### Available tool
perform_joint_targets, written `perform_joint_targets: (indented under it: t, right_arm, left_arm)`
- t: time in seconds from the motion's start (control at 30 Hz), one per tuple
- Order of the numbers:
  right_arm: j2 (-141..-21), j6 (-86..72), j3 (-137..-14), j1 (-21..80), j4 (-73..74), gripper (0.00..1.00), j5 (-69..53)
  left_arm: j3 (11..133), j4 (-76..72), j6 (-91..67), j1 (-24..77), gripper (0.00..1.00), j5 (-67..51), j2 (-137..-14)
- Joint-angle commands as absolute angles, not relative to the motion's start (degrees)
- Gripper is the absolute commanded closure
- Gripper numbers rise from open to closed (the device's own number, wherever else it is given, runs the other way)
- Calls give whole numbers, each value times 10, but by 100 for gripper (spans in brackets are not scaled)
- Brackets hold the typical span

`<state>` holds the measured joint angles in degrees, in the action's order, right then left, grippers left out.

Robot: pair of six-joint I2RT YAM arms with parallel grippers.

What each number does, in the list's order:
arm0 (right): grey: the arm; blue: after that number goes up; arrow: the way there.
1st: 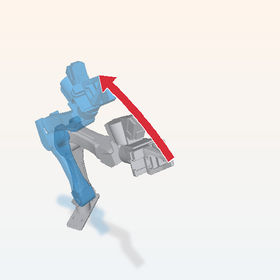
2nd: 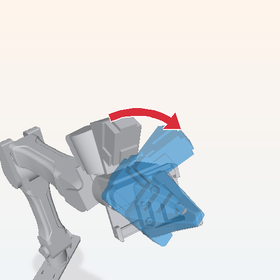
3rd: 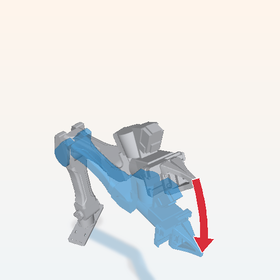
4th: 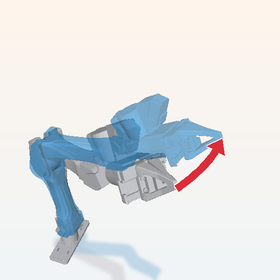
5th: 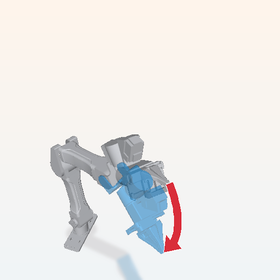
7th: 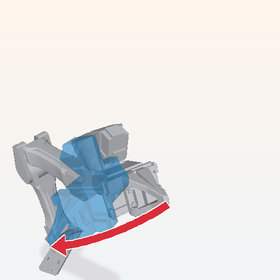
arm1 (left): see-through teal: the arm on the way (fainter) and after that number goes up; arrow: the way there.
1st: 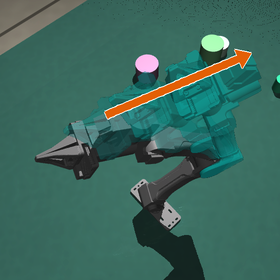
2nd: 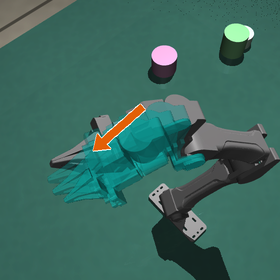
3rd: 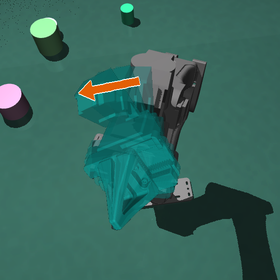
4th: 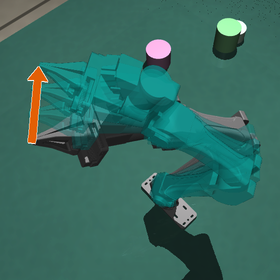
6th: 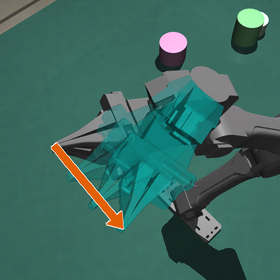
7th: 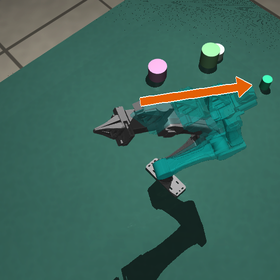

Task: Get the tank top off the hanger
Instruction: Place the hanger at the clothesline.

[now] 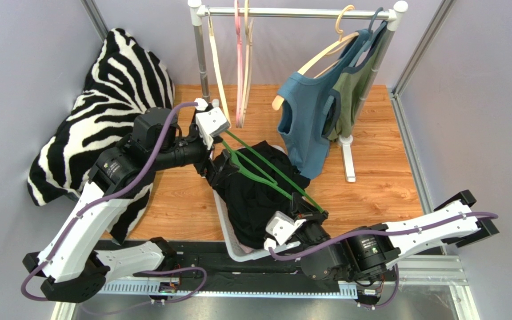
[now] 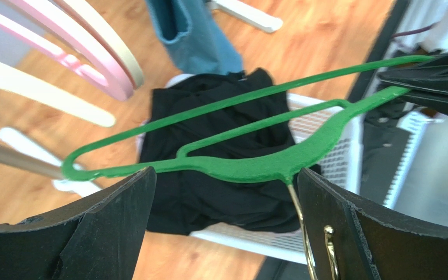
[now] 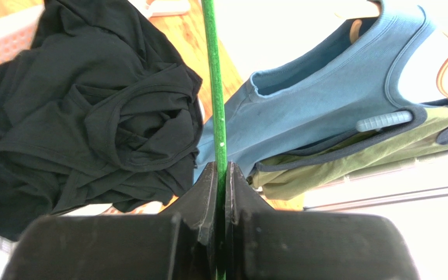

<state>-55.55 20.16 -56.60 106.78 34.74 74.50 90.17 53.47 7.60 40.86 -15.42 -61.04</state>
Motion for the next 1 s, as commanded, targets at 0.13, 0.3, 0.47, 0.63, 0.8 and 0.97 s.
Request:
perform_joint_targets:
  t: [0.13,0.3,0.47,0.63,0.8,0.97]
  right_arm:
    - [-571,20,-668,1080,608,100,724]
    - [-561,16,-709,1082,604,100,614]
    - [-556,19,-723,1082,594,100,553]
    - [-587,13,-715,1079,603,100,546]
    - [-603,12,-708,1069,578,100,512]
    - [-596,21,-730,1066,554,100,475]
  left_arm:
    - [950,557,-10,353,1,-356,-552]
    - [1000,544,-38,328,1,-385,-542]
    - [1066,516,-68,306,1,-330,-542]
    - [1129,476,-122,271,1,-351,-557]
    - [1144,417,-194,243,1,-423,-570]
    - [1114,477,-6,242,1,-669,-570]
